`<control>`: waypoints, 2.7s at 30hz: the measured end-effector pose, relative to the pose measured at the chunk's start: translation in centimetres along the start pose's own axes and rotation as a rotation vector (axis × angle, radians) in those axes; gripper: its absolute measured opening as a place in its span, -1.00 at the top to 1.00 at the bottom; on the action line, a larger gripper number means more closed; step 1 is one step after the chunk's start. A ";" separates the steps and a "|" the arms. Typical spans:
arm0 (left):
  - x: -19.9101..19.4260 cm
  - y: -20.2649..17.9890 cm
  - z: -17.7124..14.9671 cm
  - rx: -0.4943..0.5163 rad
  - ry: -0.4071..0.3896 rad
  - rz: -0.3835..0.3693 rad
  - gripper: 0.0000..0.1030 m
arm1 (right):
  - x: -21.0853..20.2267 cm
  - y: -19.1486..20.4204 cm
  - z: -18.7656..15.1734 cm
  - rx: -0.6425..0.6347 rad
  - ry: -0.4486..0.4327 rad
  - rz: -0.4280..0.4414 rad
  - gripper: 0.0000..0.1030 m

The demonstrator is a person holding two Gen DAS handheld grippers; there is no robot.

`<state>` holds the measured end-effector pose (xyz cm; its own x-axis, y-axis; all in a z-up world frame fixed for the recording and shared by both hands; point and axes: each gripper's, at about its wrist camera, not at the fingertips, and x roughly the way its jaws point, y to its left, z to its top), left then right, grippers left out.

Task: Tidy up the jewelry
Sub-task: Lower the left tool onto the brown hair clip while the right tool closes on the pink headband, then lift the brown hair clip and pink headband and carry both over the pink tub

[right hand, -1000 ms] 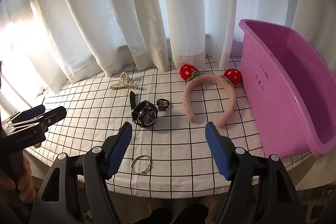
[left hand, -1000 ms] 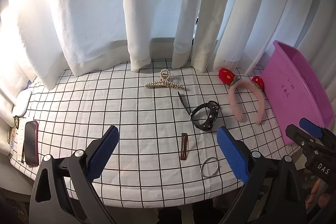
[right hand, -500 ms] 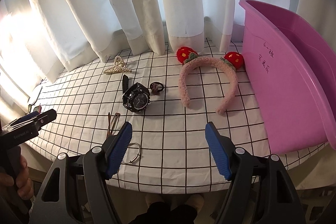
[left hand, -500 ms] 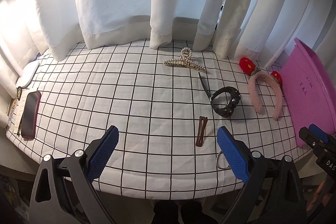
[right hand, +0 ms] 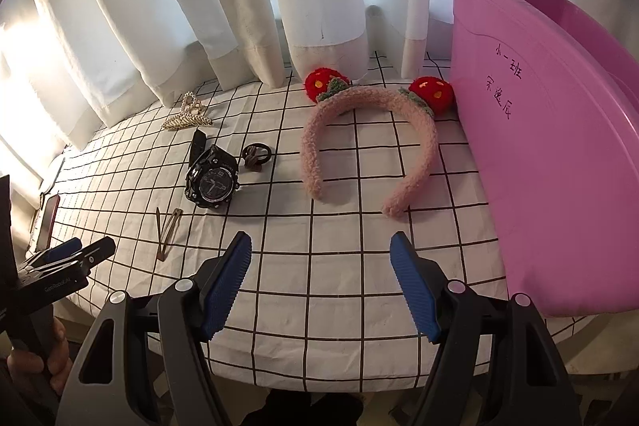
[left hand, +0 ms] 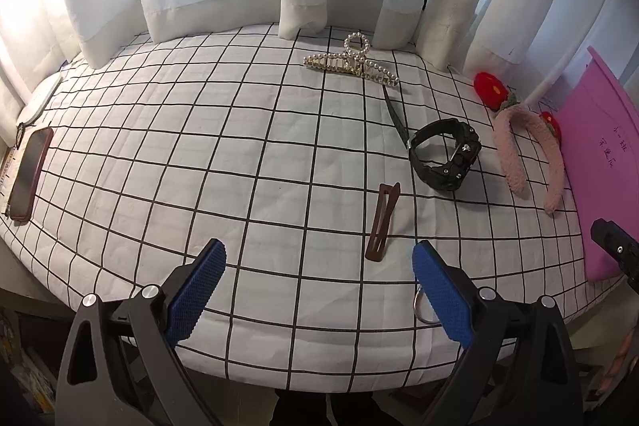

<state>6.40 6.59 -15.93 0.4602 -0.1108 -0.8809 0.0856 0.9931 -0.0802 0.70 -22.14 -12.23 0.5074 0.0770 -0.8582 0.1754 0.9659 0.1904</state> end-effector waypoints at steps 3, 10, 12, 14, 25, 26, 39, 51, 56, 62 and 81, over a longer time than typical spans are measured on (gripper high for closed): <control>1.3 -0.9 -0.1 0.010 -0.012 0.003 -0.80 | 1.1 0.0 0.3 -0.003 -0.010 0.014 -0.34; 4.7 -2.1 0.1 0.018 -0.023 -0.004 -0.80 | 4.7 0.2 0.8 -0.003 -0.031 0.019 -0.34; 5.6 -2.2 0.0 0.019 -0.026 -0.002 -0.80 | 5.9 0.0 0.9 -0.002 -0.033 0.017 -0.34; 6.5 -2.3 -0.1 0.022 -0.024 -0.004 -0.80 | 7.0 -0.2 0.9 -0.004 -0.030 0.016 -0.34; 7.6 -3.4 -0.1 0.086 -0.056 0.034 -0.82 | 10.7 0.3 2.8 -0.012 -0.036 -0.006 -0.34; 7.7 -3.4 -0.1 0.090 -0.061 0.037 -0.83 | 10.9 0.4 2.9 -0.019 -0.036 -0.013 -0.34; 8.1 -3.5 0.1 0.101 -0.098 0.037 -0.89 | 13.8 1.2 4.5 -0.067 -0.004 -0.079 -0.34; 7.9 -3.5 -0.3 0.070 -0.118 0.048 -0.87 | 15.0 2.0 4.9 -0.138 -0.051 -0.135 -0.33; 7.5 -3.8 -0.8 0.064 -0.134 0.052 -0.70 | 14.5 1.9 4.5 -0.148 -0.067 -0.118 0.03; 6.7 -4.3 -1.2 0.082 -0.156 0.044 -0.03 | 14.0 2.3 4.2 -0.182 -0.071 -0.101 0.79; 3.2 -1.7 -0.3 0.076 -0.137 0.017 0.75 | 7.6 2.5 3.4 -0.014 -0.108 0.096 0.80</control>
<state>7.47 4.56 -18.75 0.5780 -0.1031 -0.8095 0.1412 0.9897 -0.0252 7.89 -19.94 -16.68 0.6094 0.1425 -0.7799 0.1102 0.9589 0.2614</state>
